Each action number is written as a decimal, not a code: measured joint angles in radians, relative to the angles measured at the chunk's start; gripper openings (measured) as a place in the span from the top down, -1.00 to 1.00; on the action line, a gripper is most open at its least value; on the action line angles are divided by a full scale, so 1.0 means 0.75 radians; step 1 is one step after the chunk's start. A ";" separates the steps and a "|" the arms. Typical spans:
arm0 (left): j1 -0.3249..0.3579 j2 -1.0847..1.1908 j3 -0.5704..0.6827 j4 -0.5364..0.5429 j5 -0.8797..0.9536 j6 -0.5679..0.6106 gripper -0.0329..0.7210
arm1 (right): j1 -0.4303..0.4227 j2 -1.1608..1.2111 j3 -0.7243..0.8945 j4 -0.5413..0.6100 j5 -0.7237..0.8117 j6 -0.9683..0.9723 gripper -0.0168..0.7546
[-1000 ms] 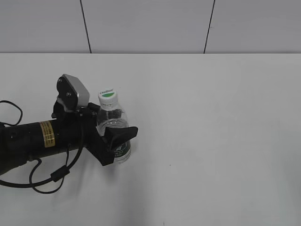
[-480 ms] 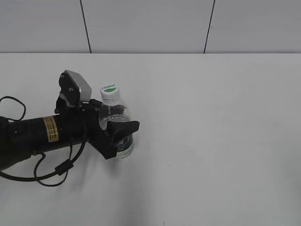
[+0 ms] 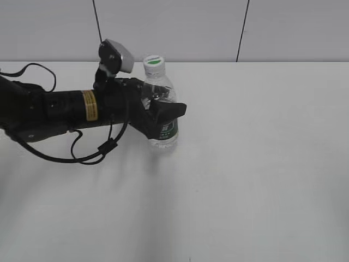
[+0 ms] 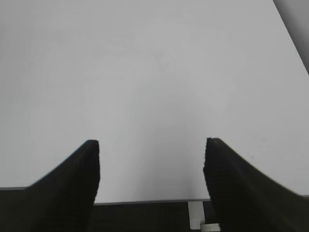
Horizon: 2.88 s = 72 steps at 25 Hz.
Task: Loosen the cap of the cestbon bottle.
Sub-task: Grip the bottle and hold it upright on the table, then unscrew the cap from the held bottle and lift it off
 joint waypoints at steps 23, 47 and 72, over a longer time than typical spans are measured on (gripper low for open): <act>-0.137 0.271 -0.190 0.035 -0.079 -0.037 -0.16 | 0.000 0.277 -0.056 0.126 0.024 0.000 -0.39; -0.137 0.271 -0.198 0.196 -0.106 -0.031 -0.16 | 0.341 1.735 -1.082 0.370 0.155 0.501 -0.39; -0.137 0.271 -0.198 0.208 -0.112 -0.030 -0.16 | 0.779 2.436 -1.612 0.158 0.163 0.677 -0.39</act>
